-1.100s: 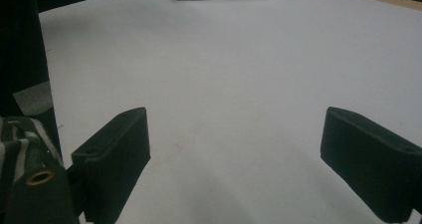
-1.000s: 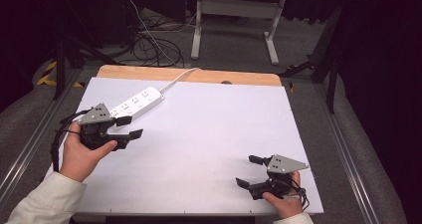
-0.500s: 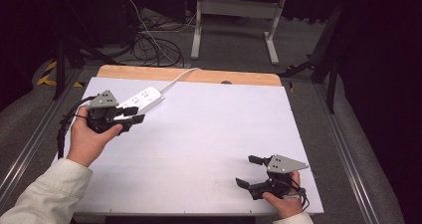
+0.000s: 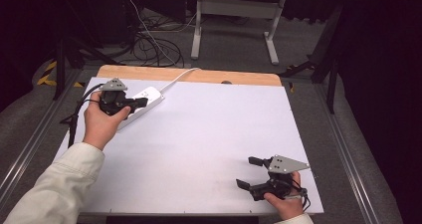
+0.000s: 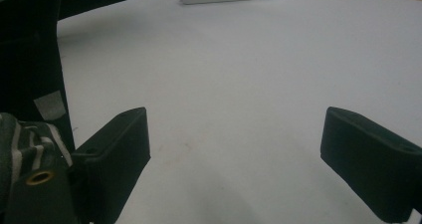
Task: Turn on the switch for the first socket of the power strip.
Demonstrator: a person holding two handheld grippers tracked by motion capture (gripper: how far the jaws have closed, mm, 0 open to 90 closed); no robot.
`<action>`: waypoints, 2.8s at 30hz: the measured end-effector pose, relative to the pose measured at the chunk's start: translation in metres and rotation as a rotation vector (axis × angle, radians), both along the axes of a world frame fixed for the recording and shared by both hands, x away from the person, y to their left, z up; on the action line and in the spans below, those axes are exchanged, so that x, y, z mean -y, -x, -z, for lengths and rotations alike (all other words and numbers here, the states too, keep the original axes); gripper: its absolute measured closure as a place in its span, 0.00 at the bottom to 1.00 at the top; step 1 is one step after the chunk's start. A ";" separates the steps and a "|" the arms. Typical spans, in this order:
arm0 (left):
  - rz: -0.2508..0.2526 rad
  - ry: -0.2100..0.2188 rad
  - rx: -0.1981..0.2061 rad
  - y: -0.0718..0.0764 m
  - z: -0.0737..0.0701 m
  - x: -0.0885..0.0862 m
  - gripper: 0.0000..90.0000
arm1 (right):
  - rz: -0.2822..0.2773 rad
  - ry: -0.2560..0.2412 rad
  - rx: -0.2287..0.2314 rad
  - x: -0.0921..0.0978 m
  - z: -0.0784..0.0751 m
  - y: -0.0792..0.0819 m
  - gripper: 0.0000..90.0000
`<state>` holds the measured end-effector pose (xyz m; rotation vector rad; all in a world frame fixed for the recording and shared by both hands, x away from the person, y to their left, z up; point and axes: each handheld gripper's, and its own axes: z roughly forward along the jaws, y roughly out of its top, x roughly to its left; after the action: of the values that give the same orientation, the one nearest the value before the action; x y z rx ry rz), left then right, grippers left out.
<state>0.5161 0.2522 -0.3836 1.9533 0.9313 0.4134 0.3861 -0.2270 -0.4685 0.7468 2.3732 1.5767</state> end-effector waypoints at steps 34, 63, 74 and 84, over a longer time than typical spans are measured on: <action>-0.224 0.016 -0.055 -0.070 0.058 0.000 1.00 | -0.019 -0.055 -0.033 0.004 0.001 0.007 0.14; -0.288 -0.060 -0.025 -0.084 0.082 0.006 1.00 | -0.031 -0.076 -0.038 0.005 0.001 0.008 0.14; -0.274 -0.096 -0.011 -0.084 0.086 0.009 1.00 | -0.034 -0.084 -0.037 0.006 0.001 0.007 0.14; -0.278 -0.115 0.001 -0.084 0.086 0.010 1.00 | -0.038 -0.086 -0.037 0.006 0.001 0.008 0.15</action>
<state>0.5999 0.2421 -0.4697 1.9303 1.2070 0.6388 0.3783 -0.2328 -0.4693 0.7586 2.3720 1.7050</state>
